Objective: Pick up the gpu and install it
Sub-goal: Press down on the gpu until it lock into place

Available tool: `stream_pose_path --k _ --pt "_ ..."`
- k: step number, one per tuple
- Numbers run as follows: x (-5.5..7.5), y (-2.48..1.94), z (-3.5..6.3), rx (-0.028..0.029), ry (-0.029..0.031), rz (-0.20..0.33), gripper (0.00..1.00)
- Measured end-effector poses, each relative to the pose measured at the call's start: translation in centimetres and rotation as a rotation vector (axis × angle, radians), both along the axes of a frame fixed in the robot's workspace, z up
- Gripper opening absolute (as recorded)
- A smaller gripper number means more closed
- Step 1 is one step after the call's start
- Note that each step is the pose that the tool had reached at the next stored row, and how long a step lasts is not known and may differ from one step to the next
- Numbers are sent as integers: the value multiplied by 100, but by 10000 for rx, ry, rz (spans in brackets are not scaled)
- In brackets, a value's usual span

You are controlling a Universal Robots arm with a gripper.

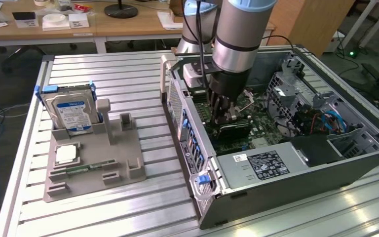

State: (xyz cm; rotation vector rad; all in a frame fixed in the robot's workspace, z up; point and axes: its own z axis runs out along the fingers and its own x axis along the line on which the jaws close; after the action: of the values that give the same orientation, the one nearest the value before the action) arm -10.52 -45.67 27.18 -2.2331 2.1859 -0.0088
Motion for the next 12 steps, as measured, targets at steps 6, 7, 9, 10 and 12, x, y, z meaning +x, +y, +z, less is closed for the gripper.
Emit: stream_pose_path --k 6,7,9,10,12 --pt "-1 1 -23 -1 3 0 11" --pt "-1 1 -26 -2 7 0 11" --pt "-2 1 -33 -3 18 -2 11" --pt "-2 1 -37 -2 23 -1 11" --pt "-1 1 -43 -2 37 0 11"
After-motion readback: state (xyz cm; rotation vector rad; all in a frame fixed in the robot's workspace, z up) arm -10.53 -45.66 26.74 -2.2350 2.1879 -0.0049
